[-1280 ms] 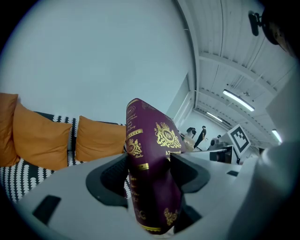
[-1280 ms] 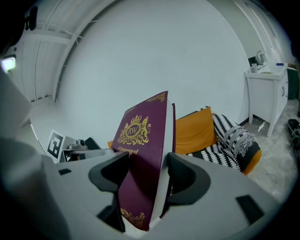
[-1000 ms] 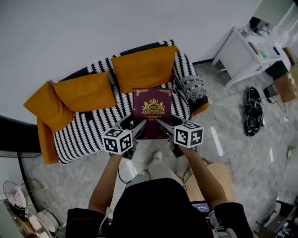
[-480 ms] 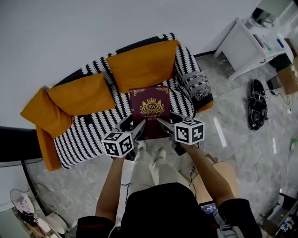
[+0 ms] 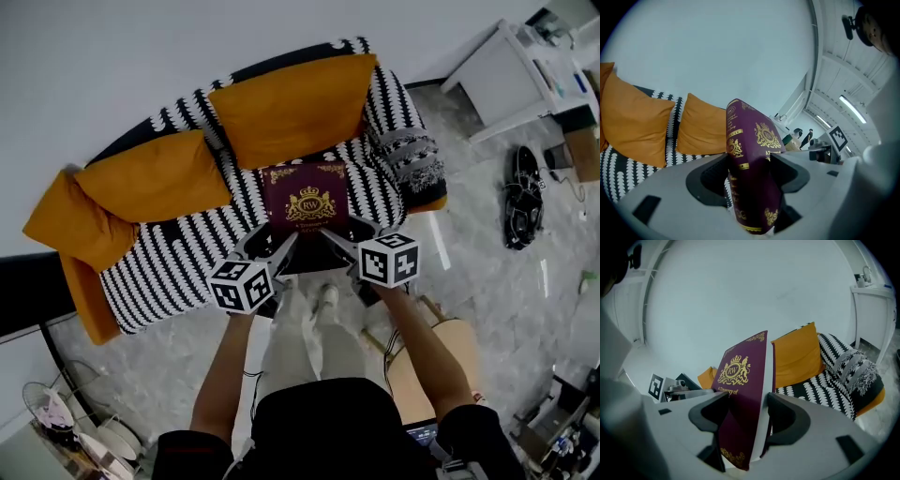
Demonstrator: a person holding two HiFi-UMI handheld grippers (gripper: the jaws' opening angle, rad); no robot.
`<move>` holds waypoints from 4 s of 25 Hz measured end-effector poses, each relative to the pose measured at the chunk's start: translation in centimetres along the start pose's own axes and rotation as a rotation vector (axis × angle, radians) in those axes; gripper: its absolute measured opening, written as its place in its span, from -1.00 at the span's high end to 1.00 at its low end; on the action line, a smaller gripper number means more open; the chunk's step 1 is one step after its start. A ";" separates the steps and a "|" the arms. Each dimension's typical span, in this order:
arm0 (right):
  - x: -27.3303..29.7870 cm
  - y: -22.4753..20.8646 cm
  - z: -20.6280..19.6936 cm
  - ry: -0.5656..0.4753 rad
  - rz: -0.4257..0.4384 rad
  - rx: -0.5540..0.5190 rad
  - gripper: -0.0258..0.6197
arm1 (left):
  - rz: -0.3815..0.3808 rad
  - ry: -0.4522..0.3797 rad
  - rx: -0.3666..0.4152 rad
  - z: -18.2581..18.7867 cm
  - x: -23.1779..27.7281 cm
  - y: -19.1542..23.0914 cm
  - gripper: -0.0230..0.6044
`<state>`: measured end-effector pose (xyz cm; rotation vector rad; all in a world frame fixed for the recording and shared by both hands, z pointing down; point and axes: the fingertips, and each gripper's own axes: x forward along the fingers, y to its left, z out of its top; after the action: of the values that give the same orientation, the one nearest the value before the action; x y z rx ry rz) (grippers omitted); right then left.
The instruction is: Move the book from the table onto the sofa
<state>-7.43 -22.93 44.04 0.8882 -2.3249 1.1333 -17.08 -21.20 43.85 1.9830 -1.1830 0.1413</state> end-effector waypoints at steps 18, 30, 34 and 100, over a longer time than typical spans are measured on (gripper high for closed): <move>11.0 -8.1 -5.0 0.061 -0.010 0.101 0.07 | 0.003 0.093 -0.040 -5.7 8.1 10.5 -0.01; 16.5 -13.6 -9.8 0.103 -0.040 0.143 0.07 | -0.005 0.135 -0.082 -11.5 13.2 16.0 -0.01; 18.3 -15.5 -11.6 0.112 -0.047 0.172 0.07 | 0.001 0.162 -0.103 -13.5 14.8 17.7 -0.01; 19.2 -16.7 -13.4 0.107 -0.161 0.150 0.51 | 0.069 0.335 0.004 -16.9 15.4 20.7 0.07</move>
<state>-8.60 -26.96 72.52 1.0218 -2.0649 1.2665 -19.81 -25.15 74.33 1.8340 -1.0310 0.4920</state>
